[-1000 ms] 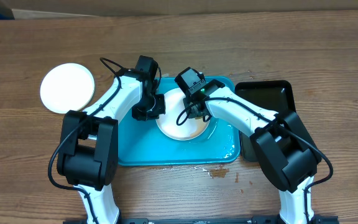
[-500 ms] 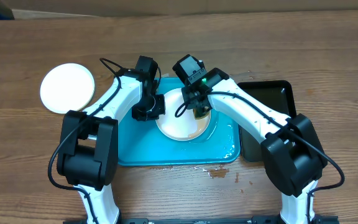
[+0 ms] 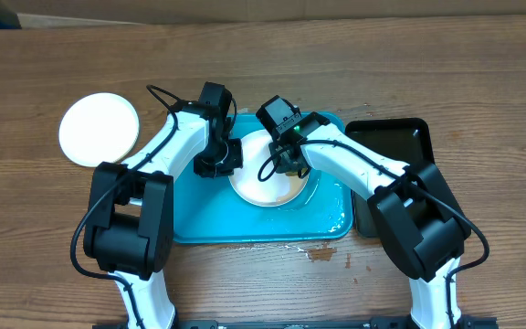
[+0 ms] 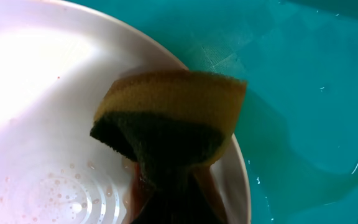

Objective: Clean dirty plates on tray and stack at the side
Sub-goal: 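Scrub the white plate surface with the sponge in right gripper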

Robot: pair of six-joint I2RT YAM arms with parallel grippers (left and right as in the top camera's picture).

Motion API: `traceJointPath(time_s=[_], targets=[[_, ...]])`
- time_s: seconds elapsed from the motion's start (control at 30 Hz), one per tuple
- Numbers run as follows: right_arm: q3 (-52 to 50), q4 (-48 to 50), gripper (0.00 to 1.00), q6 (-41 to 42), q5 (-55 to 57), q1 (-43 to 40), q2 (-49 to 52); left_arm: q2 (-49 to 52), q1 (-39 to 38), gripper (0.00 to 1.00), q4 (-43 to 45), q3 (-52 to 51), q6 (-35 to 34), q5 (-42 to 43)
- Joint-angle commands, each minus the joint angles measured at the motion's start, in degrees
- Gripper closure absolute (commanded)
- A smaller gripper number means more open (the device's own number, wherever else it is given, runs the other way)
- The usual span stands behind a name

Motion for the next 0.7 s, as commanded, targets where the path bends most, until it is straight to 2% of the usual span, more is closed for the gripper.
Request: traceJointPath(time_s=[0.0, 0.13, 0.67], targets=[[-1.0, -0.6, 0.96, 1.2, 0.1, -0.2, 1.3, 0.2, -0.2, 0.93, 0.0, -0.3, 0.0, -0.5], [-1.3, -1.7, 0.96, 6.5, -3.2, -1.1, 2.5, 0.2, -0.2, 0.94, -0.1, -0.3, 0.0, -0.5], [-0.8, 0.0, 0.96, 5.2, -33.5, -0.4, 7.2, 0.2, -0.1, 0.94, 0.1, -0.3, 0.0, -0.5]])
